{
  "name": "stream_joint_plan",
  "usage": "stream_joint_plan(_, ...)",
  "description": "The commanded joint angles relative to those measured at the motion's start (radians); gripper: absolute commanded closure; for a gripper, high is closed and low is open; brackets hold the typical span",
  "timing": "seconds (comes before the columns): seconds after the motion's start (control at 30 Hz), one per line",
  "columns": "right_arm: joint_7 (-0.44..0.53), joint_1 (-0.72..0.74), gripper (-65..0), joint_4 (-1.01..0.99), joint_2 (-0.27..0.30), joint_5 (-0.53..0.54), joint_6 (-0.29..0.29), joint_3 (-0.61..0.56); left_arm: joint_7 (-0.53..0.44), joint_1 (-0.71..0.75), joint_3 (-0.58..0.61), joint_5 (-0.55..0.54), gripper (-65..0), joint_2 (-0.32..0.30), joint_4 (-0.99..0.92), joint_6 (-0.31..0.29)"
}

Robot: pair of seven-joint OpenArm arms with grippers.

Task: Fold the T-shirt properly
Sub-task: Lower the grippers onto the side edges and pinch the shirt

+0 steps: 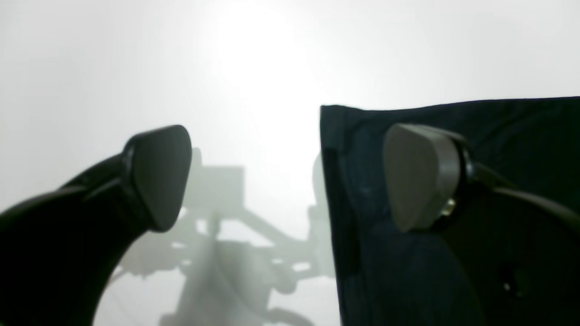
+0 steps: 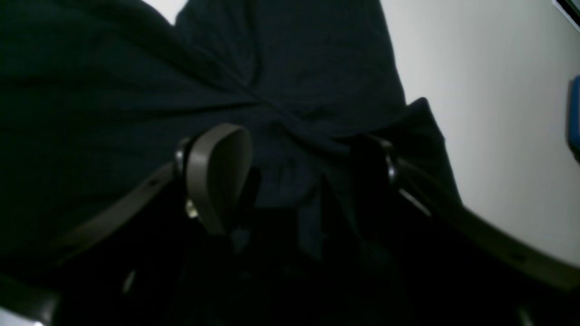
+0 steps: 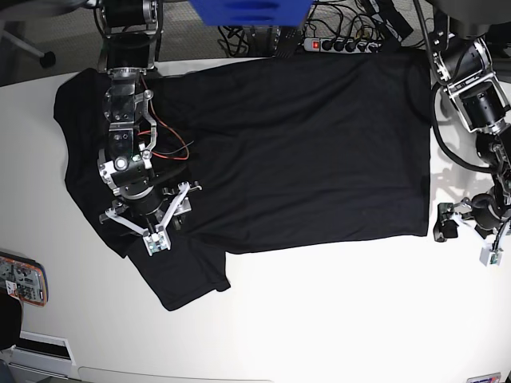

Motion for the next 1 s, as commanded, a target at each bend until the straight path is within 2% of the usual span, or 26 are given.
stream_joint_plan(0.0, 0.021, 0.020, -37.3, 0.027, 0.005, -0.001, -0.005, 0.001, -0.018, -0.024, -0.004, -0.016, -65.0, -0.019, 0.015, -0.005)
stream_joint_plan(0.17, 0.021, 0.019, -37.3, 0.027, 0.005, -0.001, -0.005, 0.001, 0.004, -0.025, -0.004, -0.019, -65.0, -0.015, 0.015, -0.009)
stream_joint_plan(0.27, 0.021, 0.019, -37.3, 0.027, 0.005, -0.001, -0.005, 0.001, 0.004, -0.032, -0.004, -0.019, -64.7, -0.015, 0.015, -0.049)
stream_joint_plan(0.47, 0.021, 0.019, -37.3, 0.027, 0.005, -0.001, -0.005, 0.001, -0.001, -0.050, -0.006, -0.011, -45.4, -0.015, 0.006, 0.014)
stream_joint_plan(0.6, 0.021, 0.019, -37.3, 0.027, 0.005, -0.001, -0.005, 0.001, -0.004, -0.121, -0.006, -0.010, -38.6, -0.018, -0.136, 0.009)
stream_joint_plan(0.77, 0.022, 0.019, -37.3, 0.041, 0.005, 0.001, -0.005, 0.001, -0.111, -0.179, 0.006, -0.008, -37.4, -0.013, -0.340, 0.009)
stream_joint_plan(0.97, 0.022, -0.027, -37.3, 0.062, 0.007, 0.001, -0.005, 0.004, -0.223, -0.171, 0.207, -0.013, -37.1, -0.013, -0.419, 0.015)
